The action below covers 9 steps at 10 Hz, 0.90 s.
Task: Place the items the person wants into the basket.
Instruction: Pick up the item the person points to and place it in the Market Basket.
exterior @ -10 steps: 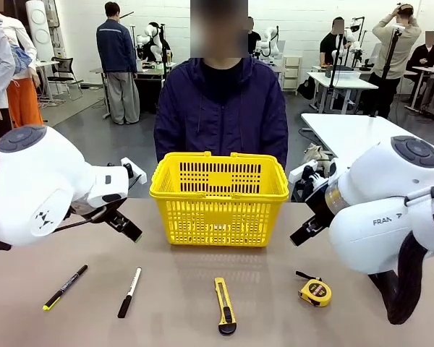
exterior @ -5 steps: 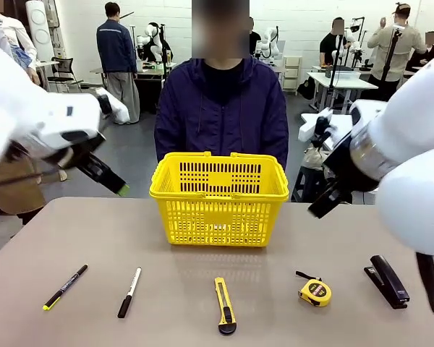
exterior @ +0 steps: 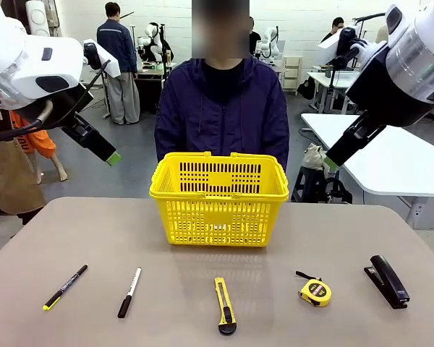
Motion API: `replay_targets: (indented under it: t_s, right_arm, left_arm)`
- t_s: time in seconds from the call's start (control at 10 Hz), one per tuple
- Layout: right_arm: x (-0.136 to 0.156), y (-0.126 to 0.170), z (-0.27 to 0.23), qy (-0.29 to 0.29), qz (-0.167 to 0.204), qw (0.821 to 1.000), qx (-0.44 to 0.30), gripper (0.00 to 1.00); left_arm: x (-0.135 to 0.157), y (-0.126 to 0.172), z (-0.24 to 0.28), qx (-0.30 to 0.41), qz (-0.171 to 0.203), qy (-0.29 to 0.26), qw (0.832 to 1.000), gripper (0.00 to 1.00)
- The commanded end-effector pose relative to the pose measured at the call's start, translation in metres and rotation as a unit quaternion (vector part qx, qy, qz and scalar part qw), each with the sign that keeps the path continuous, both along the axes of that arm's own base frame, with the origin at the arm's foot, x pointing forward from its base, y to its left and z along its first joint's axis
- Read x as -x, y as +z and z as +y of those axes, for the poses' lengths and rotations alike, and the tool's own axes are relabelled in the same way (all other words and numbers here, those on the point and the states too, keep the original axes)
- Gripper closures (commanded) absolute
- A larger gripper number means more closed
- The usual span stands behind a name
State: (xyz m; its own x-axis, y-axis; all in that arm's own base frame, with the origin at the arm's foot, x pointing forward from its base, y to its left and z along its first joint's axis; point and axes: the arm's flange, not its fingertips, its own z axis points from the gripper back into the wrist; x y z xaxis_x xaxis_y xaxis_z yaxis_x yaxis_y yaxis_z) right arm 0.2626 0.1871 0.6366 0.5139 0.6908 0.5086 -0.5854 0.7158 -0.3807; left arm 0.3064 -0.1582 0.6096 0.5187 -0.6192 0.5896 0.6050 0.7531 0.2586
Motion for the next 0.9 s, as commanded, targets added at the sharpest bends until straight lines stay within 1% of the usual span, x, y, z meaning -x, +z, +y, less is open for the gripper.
replay_targets:
  t_s: [0.0, 0.3, 0.4, 0.5, 0.6, 0.7, 0.8]
  right_arm:
    - [0.0, -0.01, -0.002, 0.002, 0.001, 1.0, 0.004, 0.0]
    - [0.0, -0.01, -0.002, 0.002, 0.001, 1.0, 0.004, 0.0]
    - [0.0, -0.006, -0.001, 0.0, 0.005, 1.0, 0.003, 0.0]
    - [-0.013, -0.003, -0.029, 0.034, 0.047, 0.995, -0.075, 0.0]
    - [-0.023, 0.0, -0.059, 0.081, 0.078, 0.983, -0.147, 0.0]
    - [-0.033, 0.0, -0.089, 0.123, 0.104, 0.965, -0.205, 0.0]
    - [-0.037, -0.004, -0.115, 0.137, 0.114, 0.954, -0.24, 0.0]
  left_arm:
    - [-0.001, -0.003, 0.002, 0.006, -0.004, 0.002, 1.0, 0.0]
    - [-0.001, -0.003, 0.002, 0.006, -0.004, 0.002, 1.0, 0.0]
    - [0.0, 0.0, 0.0, 0.001, 0.0, 0.001, 1.0, 0.0]
    - [-0.01, 0.002, 0.025, 0.059, 0.033, -0.04, 0.997, 0.0]
    - [-0.021, 0.001, 0.047, 0.119, 0.067, -0.087, 0.987, 0.0]
    - [-0.036, 0.0, 0.073, 0.161, 0.103, -0.123, 0.974, 0.0]
    - [-0.042, -0.007, 0.099, 0.175, 0.126, -0.133, 0.967, 0.0]
